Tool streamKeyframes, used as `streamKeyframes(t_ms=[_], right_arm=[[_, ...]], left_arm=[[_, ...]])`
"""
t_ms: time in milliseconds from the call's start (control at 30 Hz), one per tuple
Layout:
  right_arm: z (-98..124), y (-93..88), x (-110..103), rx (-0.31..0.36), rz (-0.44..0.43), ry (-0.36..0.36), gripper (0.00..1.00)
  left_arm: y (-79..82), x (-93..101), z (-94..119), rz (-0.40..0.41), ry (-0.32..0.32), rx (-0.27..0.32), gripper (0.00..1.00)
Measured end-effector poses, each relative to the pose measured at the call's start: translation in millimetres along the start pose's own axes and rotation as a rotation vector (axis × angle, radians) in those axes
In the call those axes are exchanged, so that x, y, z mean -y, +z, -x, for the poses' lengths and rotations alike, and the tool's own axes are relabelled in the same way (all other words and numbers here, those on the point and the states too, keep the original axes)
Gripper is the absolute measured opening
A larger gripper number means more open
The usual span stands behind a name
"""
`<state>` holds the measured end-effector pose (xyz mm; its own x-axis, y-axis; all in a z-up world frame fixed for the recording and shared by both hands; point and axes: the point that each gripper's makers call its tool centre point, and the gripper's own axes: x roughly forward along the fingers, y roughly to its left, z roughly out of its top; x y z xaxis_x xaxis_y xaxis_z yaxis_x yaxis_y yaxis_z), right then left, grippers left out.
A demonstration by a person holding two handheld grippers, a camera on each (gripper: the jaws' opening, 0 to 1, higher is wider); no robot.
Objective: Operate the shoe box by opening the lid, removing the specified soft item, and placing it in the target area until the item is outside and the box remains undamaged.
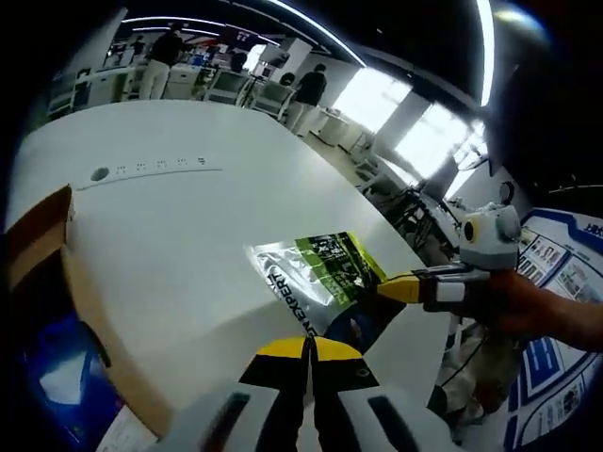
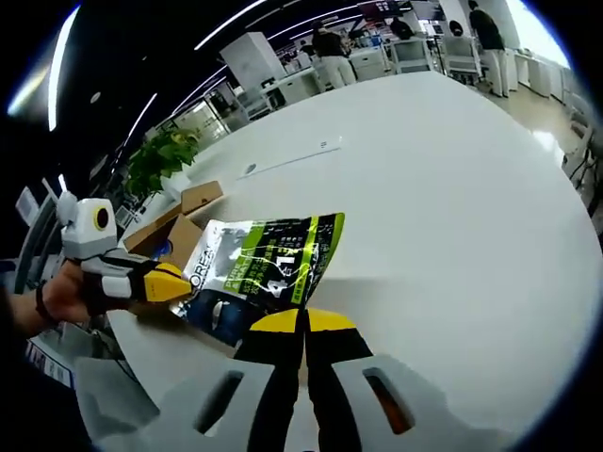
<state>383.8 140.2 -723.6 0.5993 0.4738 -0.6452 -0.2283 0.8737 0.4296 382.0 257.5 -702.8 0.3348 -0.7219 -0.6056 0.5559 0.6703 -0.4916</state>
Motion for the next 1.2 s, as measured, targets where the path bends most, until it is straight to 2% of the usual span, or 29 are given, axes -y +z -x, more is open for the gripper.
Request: streamKeyframes(t_ms=[667, 1200], right_arm=[[-21.8, -22.1, 17.2, -0.061, -0.005, -0.008, 0.0], [-24.4, -30.4, 15.5, -0.085, -0.015, -0.011, 0.0]], left_arm=[[-27.6, -12.5, -23.1, -0.055, 0.115, -0.089, 0.0], [-39.2, -18.1, -33.2, -0.056, 0.168, -0.136, 0.01]])
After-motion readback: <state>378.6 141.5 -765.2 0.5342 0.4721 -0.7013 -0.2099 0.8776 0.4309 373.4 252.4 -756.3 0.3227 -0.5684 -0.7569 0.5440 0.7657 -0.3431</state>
